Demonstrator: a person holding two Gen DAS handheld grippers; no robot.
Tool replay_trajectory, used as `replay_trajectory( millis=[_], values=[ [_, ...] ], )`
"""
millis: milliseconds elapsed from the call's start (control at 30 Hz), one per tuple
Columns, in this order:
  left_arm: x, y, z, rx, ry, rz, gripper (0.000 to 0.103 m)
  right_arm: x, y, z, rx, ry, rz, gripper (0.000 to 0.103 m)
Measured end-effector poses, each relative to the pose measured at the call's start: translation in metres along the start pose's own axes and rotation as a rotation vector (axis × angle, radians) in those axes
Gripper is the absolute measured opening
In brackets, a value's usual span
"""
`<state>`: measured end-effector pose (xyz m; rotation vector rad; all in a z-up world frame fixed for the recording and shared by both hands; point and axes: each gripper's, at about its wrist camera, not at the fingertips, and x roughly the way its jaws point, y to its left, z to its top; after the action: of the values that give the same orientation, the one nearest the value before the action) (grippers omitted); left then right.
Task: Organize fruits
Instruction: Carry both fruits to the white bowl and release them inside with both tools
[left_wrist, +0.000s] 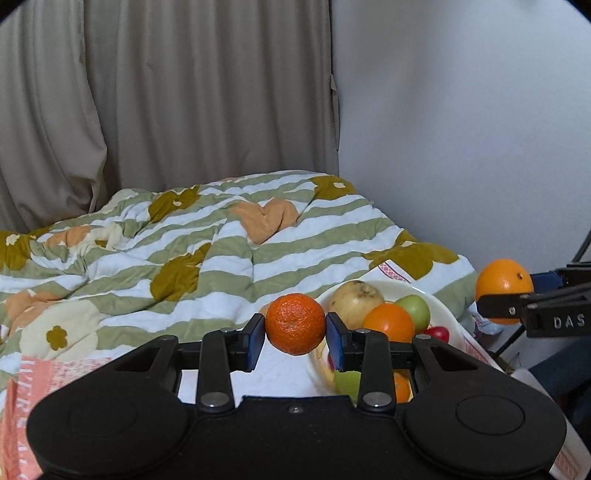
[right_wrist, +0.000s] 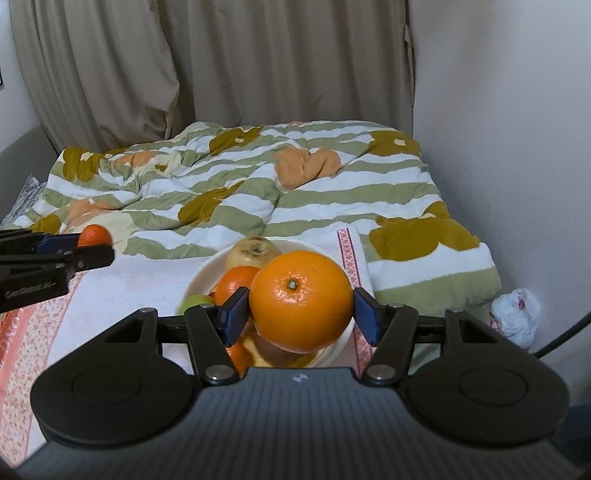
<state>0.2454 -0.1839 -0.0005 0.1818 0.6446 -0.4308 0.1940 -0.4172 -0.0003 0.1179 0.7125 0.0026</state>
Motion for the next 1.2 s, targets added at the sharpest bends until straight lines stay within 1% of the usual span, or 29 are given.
replay_trajectory(
  millis=[200,400,667,833,867,900,933,967,1000,1067,1200],
  values=[
    [0.037,-0.016,0.006,-0.013,0.033,-0.003,0.039,0.019,-0.022,0.002,-0.018,0.02,0.03,0.075],
    [0.074,-0.015,0.01,-0.007,0.089,-0.036,0.039,0.031,-0.031,-0.001,0.004,0.022,0.035,0.076],
    [0.114,-0.007,0.008,0.003,0.161,-0.106,0.039,0.037,-0.035,0.001,0.072,0.016,-0.012,0.076],
    [0.124,-0.003,0.006,0.012,0.184,-0.123,0.041,0.037,-0.031,0.002,0.086,0.012,-0.04,0.076],
    [0.124,-0.003,0.006,0.017,0.184,-0.125,0.045,0.037,-0.031,0.002,0.089,0.011,-0.044,0.076],
    [0.123,-0.002,0.006,0.026,0.178,-0.123,0.064,0.037,-0.03,0.002,0.091,0.01,-0.047,0.076],
    [0.121,-0.001,0.006,0.032,0.169,-0.116,0.085,0.037,-0.03,0.002,0.093,0.009,-0.05,0.076],
    [0.118,-0.001,0.007,0.039,0.151,-0.102,0.092,0.036,-0.029,0.001,0.094,0.008,-0.053,0.076],
    [0.113,0.001,0.007,0.048,0.128,-0.092,0.095,0.036,-0.029,0.001,0.095,0.008,-0.056,0.076],
    [0.107,0.004,0.009,0.061,0.117,-0.085,0.095,0.036,-0.028,0.001,0.096,0.009,-0.061,0.076],
    [0.09,0.016,0.01,0.059,0.104,-0.045,0.095,0.036,-0.028,-0.001,0.089,0.018,-0.063,0.076]
  ],
)
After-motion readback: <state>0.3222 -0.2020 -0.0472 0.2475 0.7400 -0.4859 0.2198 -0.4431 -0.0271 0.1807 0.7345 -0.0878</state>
